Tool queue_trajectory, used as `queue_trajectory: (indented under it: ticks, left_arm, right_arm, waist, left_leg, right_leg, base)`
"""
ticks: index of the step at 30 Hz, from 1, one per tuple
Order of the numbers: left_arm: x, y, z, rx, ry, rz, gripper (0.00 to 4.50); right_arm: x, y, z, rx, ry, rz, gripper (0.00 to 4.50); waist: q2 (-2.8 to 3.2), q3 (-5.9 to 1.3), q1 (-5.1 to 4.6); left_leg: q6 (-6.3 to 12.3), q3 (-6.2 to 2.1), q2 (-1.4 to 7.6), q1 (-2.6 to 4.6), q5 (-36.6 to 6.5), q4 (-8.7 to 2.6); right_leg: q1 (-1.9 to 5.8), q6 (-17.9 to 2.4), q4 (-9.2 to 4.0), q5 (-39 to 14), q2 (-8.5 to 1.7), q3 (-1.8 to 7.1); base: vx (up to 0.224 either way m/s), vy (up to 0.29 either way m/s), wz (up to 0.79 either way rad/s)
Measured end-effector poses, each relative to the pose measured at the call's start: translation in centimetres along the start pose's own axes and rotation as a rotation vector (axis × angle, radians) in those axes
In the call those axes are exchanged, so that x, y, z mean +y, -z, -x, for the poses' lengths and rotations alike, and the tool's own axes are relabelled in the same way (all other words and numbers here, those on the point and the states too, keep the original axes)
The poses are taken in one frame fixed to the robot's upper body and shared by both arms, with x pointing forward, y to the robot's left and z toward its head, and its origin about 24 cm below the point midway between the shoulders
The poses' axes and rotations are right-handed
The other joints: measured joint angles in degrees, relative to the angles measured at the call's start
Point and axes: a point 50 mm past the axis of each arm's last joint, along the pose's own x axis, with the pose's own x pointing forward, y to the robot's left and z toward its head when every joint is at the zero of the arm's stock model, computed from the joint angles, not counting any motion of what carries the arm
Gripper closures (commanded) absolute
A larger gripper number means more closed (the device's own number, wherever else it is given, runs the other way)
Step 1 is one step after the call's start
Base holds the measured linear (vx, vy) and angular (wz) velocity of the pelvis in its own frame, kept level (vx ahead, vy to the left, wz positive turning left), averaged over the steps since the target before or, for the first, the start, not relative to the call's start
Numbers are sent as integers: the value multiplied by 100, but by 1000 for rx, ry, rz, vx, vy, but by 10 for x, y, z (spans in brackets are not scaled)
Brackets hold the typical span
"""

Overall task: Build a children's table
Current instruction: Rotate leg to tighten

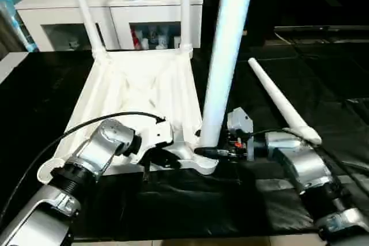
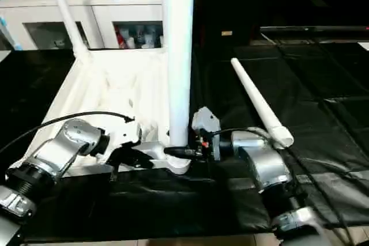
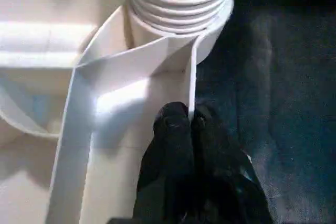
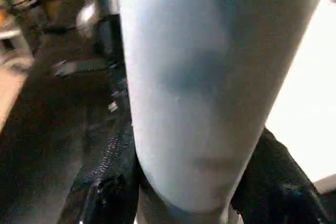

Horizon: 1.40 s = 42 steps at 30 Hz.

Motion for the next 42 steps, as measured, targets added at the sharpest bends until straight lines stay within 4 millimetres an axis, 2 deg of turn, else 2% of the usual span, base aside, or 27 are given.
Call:
queue_trajectory:
  ticks: [5,8,12,15,19,32,33,35,37,39,40,42]
  left_arm:
    - [-3,0,-5,-48,-155,123,450]
    - [-7,-2,-9,-79,-214,184,450]
    - [-9,-10,-19,-125,-399,307,450]
    - [-9,-17,-27,-154,-461,354,450]
    - [-7,-23,-32,-157,-514,364,450]
    - [-5,-25,-31,-143,-540,354,450]
    - [-5,-25,-30,-142,-541,349,450]
    - [-4,-23,-29,-138,-546,342,450]
    - [-4,-23,-29,-140,-542,333,450]
    - [-3,-23,-29,-141,-529,314,450]
    - [-3,-23,-28,-140,-526,309,450]
    - [-3,-23,-29,-142,-515,292,450]
  right_arm:
    - [-5,1,-14,-65,189,-85,257]
    - [-10,-1,-20,-80,273,-108,257]
    - [-24,-9,-43,-85,451,-155,257]
    - [-31,-13,-48,-80,526,-167,257]
    - [-35,-17,-53,-79,580,-171,257]
    - [-37,-18,-57,-97,596,-165,257]
    - [-37,-18,-57,-98,596,-164,222]
    - [-37,-16,-57,-106,595,-169,222]
    - [-37,-15,-56,-110,592,-176,182]
    - [-35,-8,-52,-105,592,-192,180]
    - [-34,-7,-52,-112,587,-193,151]
    - [-33,-5,-47,-121,577,-183,135]
  waist:
    - [-3,29,-197]
    - [24,53,-372]
    - [29,76,-612]
    - [24,99,-730]
    - [-12,121,-754]
    - [-21,117,-729]
    - [-21,117,-726]
    - [-20,117,-719]
    - [-20,117,-711]
    - [-21,119,-679]
    - [-20,120,-673]
    - [-21,120,-633]
  left_leg:
    - [0,-13,-6,-1,0,8]
    - [1,-68,-12,-15,0,6]
    - [0,-171,-18,-23,-2,19]
    - [0,-183,-19,-26,-2,16]
    - [0,-183,-17,-29,-3,14]
    - [-9,-159,-19,-27,-8,3]
    - [-9,-158,-19,-27,-8,1]
    - [-9,-157,-18,-27,-8,0]
    - [-9,-154,-18,-28,-8,-1]
    - [-9,-151,-19,-33,-8,-4]
    - [-9,-145,-19,-32,-8,-5]
    - [-10,-142,-18,-30,-8,-7]
  right_leg:
    - [-16,5,-14,-4,-4,-14]
    - [-15,7,-97,-5,-4,-72]
    - [-7,7,-192,-5,-14,-191]
    - [-9,7,-219,-5,-15,-216]
    - [-18,6,-219,-5,-15,-221]
    - [-21,-27,-207,16,-7,-177]
    - [-23,-29,-207,17,-7,-177]
    - [-24,-33,-206,19,-6,-177]
    - [-26,-39,-205,23,-6,-175]
    - [-29,-46,-205,28,-6,-172]
    - [-30,-62,-201,38,-6,-167]
    - [-30,-79,-198,51,-6,-166]
  base:
    - [0,0,0]
    - [0,0,0]
    - [-5,10,-5]
    - [0,0,0]
    - [0,0,0]
    - [0,0,0]
    - [0,0,0]
    - [0,0,0]
    - [0,0,0]
    - [0,0,0]
    - [0,0,0]
    - [0,0,0]
